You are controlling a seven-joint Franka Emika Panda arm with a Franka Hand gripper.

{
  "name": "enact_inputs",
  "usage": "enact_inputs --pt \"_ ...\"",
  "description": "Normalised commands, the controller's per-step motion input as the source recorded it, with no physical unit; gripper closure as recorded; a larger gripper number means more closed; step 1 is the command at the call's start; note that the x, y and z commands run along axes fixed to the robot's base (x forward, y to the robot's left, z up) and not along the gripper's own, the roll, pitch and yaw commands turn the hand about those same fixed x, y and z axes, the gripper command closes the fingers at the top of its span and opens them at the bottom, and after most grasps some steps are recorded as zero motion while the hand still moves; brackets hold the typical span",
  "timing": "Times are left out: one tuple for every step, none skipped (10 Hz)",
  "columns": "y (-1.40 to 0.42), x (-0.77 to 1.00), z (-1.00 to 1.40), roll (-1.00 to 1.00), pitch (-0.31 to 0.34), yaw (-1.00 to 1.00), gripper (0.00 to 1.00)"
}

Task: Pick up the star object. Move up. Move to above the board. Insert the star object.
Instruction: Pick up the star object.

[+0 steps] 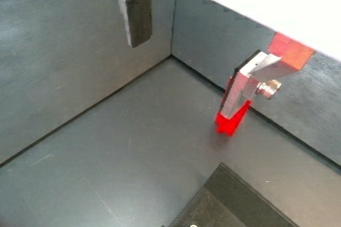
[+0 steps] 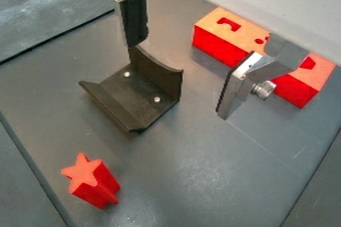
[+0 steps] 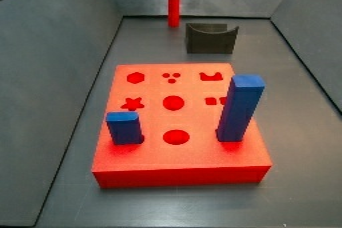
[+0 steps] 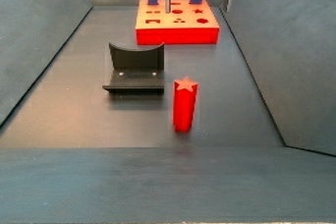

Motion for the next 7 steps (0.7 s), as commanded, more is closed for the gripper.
enact_inputs --pt "0.03 -0.15 0.0 0.01 -0.01 0.0 0.0" --pt "0.54 0.32 -0.02 -0.03 0.059 0.29 0.0" --pt "0.55 0.26 -0.54 0.07 -0.01 0.27 0.0" --pt "0.49 0.06 -0.64 0.12 -0.153 0.19 0.0" --pt "0.48 0.25 -0.64 0.08 -0.169 0.22 0.0" --pt "0.52 0.37 -0.69 0.01 -0.17 0.23 0.0" --pt "0.5 0.25 -0.66 0.02 -0.216 0.26 0.0"
